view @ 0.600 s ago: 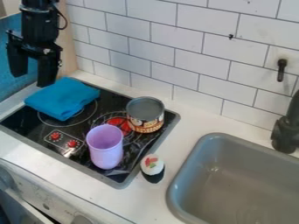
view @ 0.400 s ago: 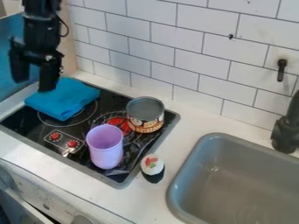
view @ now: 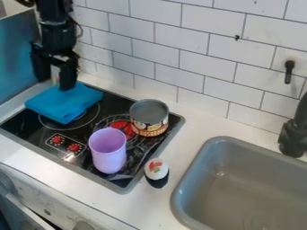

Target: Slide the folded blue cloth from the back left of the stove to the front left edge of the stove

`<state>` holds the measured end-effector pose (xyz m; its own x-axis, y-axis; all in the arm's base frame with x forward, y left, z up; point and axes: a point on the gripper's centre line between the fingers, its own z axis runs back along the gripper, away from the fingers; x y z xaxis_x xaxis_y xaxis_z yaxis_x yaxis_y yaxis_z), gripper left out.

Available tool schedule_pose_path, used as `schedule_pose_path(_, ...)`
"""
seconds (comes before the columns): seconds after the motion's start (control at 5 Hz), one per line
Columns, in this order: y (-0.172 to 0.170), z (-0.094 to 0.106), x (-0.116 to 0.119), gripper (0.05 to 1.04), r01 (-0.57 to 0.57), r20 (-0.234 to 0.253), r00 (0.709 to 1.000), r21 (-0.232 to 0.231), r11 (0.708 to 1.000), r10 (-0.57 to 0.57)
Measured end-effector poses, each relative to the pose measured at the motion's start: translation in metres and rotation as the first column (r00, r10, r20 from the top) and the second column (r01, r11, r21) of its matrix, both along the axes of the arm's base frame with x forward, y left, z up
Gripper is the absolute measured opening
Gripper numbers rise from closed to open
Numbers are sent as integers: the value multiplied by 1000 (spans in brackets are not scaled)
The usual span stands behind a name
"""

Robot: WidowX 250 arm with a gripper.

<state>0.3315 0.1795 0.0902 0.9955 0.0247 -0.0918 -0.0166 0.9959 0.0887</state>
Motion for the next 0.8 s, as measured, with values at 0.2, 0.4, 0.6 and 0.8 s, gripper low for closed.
schedule_pose_path(0.2, 2, -10, 16, 1001, 21, 47, 999, -20, 1000, -20)
schedule_pose_path(0.4, 12, -23, 25, 1001, 22, 97, 995, -68, 997, -16)
schedule_pose_path(0.6, 23, -33, 27, 1001, 15, 123, 992, -88, 996, -5)
schedule_pose_path(0.8, 22, -49, 24, 1001, -18, 128, 991, -74, 997, 27)
